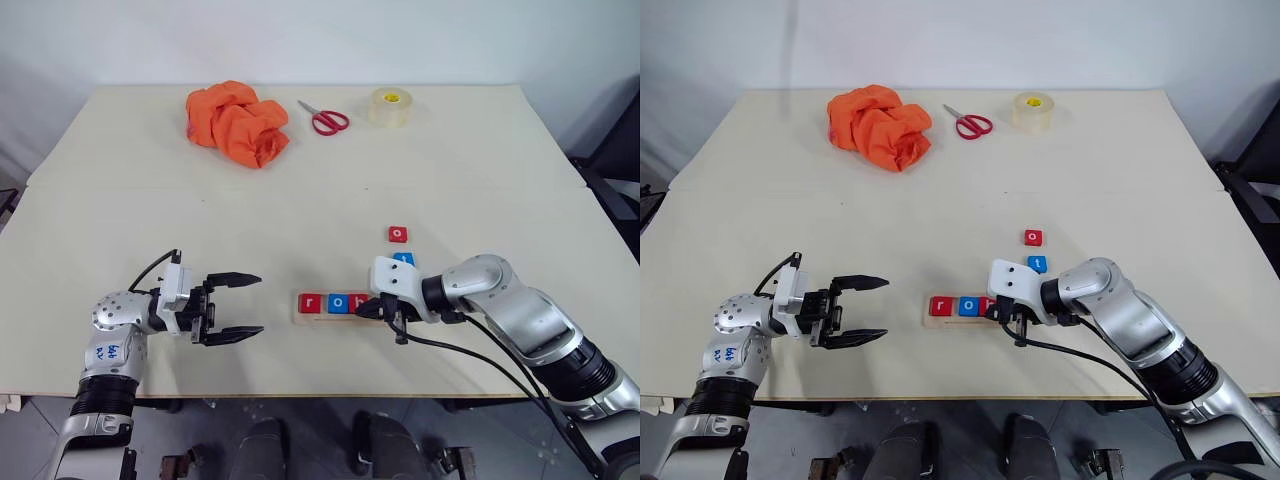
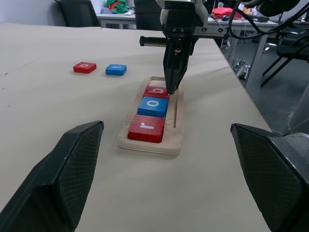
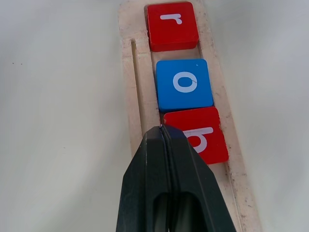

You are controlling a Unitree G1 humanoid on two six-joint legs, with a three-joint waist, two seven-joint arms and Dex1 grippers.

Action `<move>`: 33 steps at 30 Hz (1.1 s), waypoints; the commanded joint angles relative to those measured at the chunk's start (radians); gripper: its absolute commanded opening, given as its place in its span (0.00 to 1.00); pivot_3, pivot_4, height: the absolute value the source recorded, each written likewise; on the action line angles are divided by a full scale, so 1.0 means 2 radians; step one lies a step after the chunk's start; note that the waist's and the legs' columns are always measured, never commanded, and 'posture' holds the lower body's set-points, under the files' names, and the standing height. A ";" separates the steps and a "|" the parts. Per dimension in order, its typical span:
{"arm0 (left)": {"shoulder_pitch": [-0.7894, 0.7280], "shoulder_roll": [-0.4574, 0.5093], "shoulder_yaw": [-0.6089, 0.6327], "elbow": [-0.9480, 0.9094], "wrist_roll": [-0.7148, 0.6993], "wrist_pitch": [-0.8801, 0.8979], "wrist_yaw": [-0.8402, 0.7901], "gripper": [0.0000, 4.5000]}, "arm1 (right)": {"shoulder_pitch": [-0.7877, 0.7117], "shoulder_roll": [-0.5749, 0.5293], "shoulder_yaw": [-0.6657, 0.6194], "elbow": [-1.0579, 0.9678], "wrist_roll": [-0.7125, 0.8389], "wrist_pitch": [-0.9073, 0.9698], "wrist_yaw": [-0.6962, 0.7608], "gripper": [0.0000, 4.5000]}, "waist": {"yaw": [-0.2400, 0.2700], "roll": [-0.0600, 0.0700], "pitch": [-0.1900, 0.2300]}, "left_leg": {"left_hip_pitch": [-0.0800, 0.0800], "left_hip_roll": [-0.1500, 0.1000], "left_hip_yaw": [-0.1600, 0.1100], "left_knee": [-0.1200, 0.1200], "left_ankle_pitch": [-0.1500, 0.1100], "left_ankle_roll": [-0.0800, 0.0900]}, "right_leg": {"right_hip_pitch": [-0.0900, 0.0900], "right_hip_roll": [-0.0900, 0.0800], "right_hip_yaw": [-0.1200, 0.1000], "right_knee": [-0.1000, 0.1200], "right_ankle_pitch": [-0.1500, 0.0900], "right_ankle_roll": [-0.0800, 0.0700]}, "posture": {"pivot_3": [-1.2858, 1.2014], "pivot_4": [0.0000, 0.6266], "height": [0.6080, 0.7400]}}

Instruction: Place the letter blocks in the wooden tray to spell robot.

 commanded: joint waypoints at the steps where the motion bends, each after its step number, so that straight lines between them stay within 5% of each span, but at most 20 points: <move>1: -0.004 0.003 0.007 -0.011 -0.008 -0.002 -0.002 1.00 | 0.008 -0.012 -0.029 -0.034 0.017 0.008 0.005 0.00 | 0.000 0.000 0.000 | 0.000 0.000 0.000 0.000 0.000 0.000 | 0.000 0.000 0.000 0.000 0.000 0.000 | 0.52 0.24 1.00; 33: -0.001 0.008 0.012 -0.019 -0.009 0.000 0.007 1.00 | -0.014 0.030 -0.011 0.094 -0.040 -0.075 0.009 0.00 | -0.001 0.000 0.000 | 0.000 0.000 0.000 0.000 0.000 0.000 | 0.000 0.000 0.000 0.000 0.000 0.000 | 0.52 0.24 1.00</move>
